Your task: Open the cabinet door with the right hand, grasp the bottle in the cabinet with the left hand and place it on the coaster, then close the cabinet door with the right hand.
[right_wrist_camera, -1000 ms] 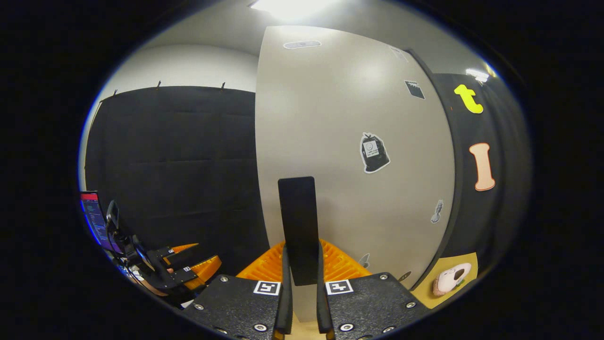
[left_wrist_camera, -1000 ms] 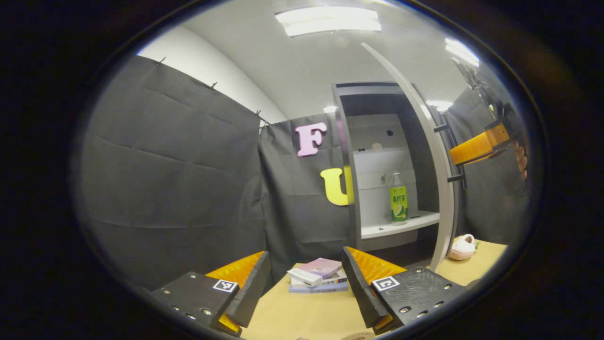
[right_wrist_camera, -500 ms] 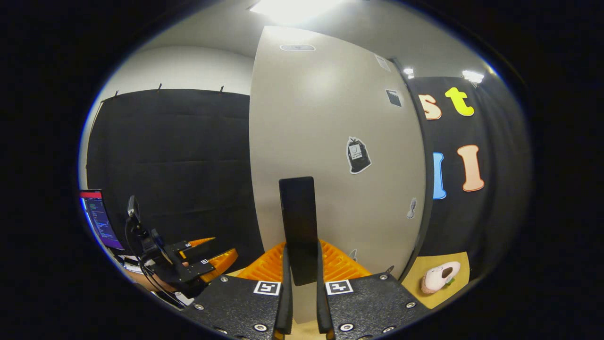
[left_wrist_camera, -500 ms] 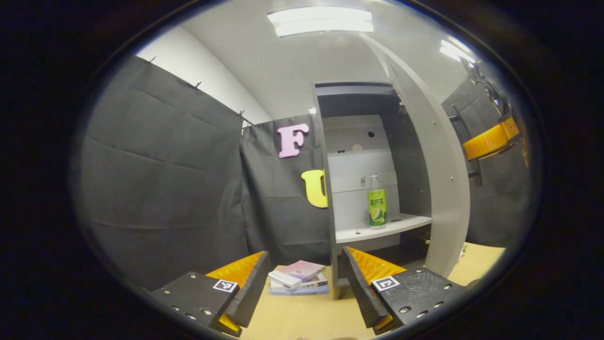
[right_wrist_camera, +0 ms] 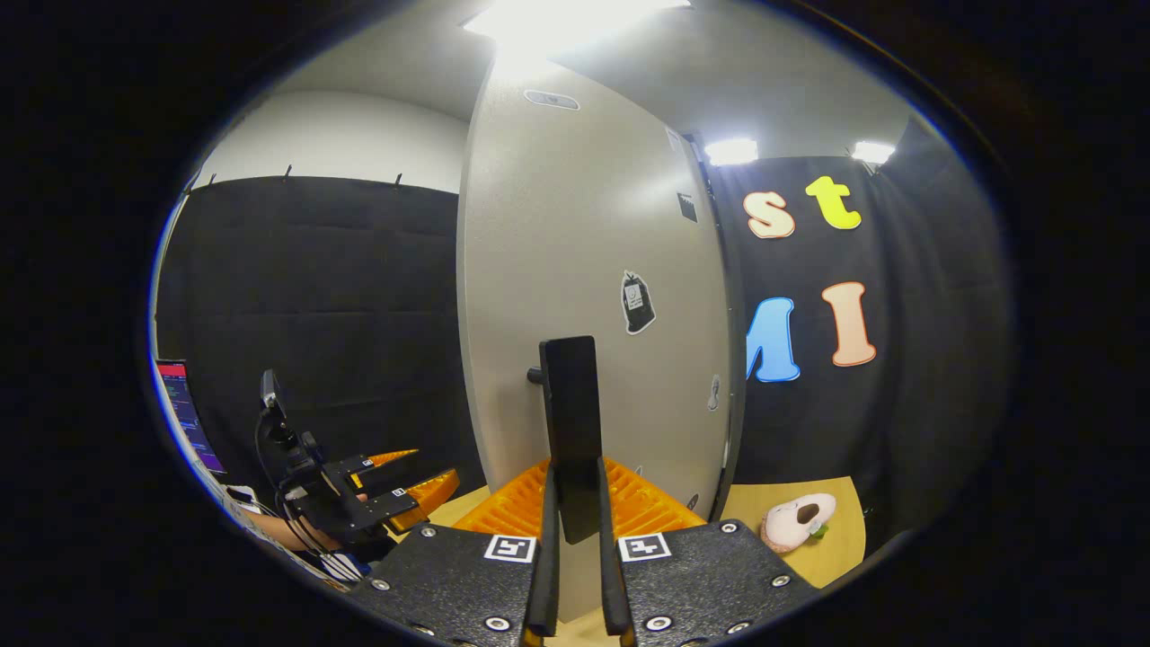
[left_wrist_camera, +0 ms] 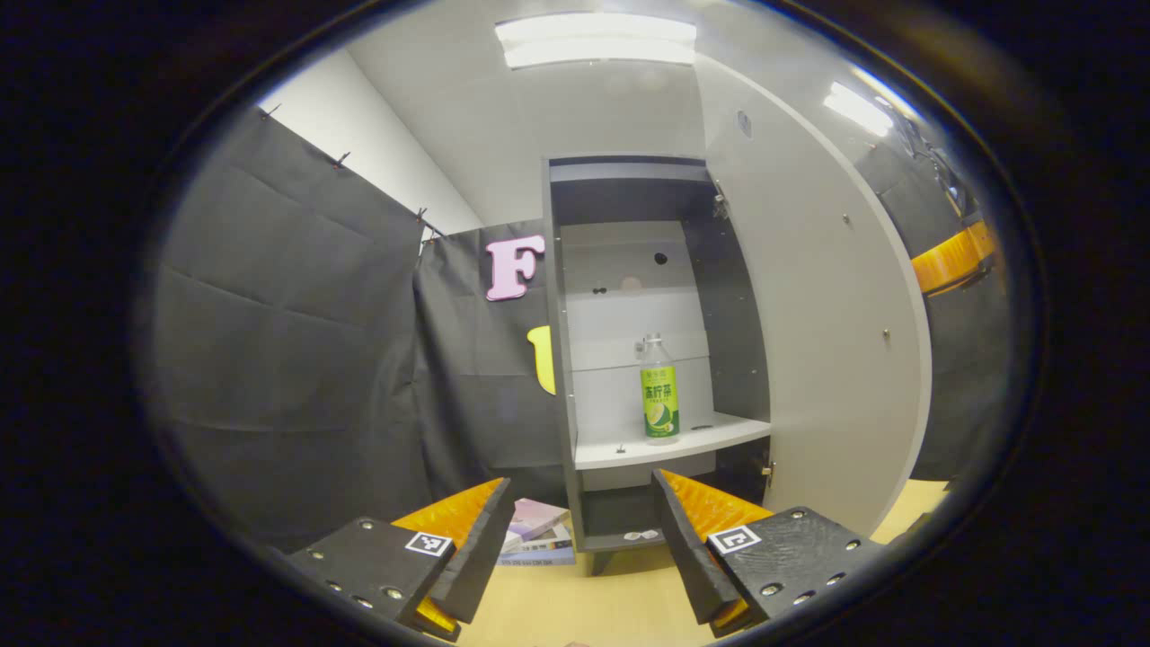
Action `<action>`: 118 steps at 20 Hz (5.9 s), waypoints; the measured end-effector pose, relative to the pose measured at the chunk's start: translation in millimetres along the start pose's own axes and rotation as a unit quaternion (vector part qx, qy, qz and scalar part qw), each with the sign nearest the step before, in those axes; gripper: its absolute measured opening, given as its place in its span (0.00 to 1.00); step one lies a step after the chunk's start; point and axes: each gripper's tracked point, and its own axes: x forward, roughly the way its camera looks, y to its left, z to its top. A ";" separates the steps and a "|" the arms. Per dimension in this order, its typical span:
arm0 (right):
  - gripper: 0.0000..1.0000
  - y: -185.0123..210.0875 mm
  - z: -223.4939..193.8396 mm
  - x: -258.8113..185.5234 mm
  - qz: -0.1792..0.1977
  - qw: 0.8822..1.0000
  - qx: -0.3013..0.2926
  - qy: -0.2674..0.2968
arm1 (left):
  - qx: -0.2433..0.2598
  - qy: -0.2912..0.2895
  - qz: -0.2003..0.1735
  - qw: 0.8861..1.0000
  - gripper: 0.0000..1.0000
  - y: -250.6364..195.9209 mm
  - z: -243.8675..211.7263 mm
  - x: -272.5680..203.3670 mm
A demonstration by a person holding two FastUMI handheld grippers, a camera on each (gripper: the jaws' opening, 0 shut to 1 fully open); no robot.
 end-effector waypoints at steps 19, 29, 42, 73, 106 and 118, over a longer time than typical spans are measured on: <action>0.16 -39.4 -1.7 -12.0 -0.045 0.999 0.023 -0.018 | -0.008 0.014 0.008 1.000 0.88 -69.5 5.8 -1.3; 0.94 -73.4 1.0 -54.9 -0.160 0.985 0.028 -0.054 | -0.030 -0.008 -0.046 0.998 0.92 -76.8 35.8 74.5; 0.95 -122.1 -27.2 -116.6 -0.356 0.931 0.060 -0.048 | -0.038 -0.012 -0.129 0.991 0.87 -103.3 39.8 222.2; 0.95 -139.8 -54.7 -87.0 -0.309 0.949 0.060 -0.010 | -0.043 0.019 -0.104 0.994 0.68 -83.4 12.8 252.1; 0.95 -127.6 -81.8 -46.2 -0.198 0.977 0.078 0.012 | -0.072 0.090 0.054 0.992 0.63 16.2 -154.0 -6.3; 0.95 -126.2 -97.0 -51.8 -0.210 0.974 0.079 0.029 | -0.080 0.154 0.057 0.983 0.68 15.4 -231.0 -55.9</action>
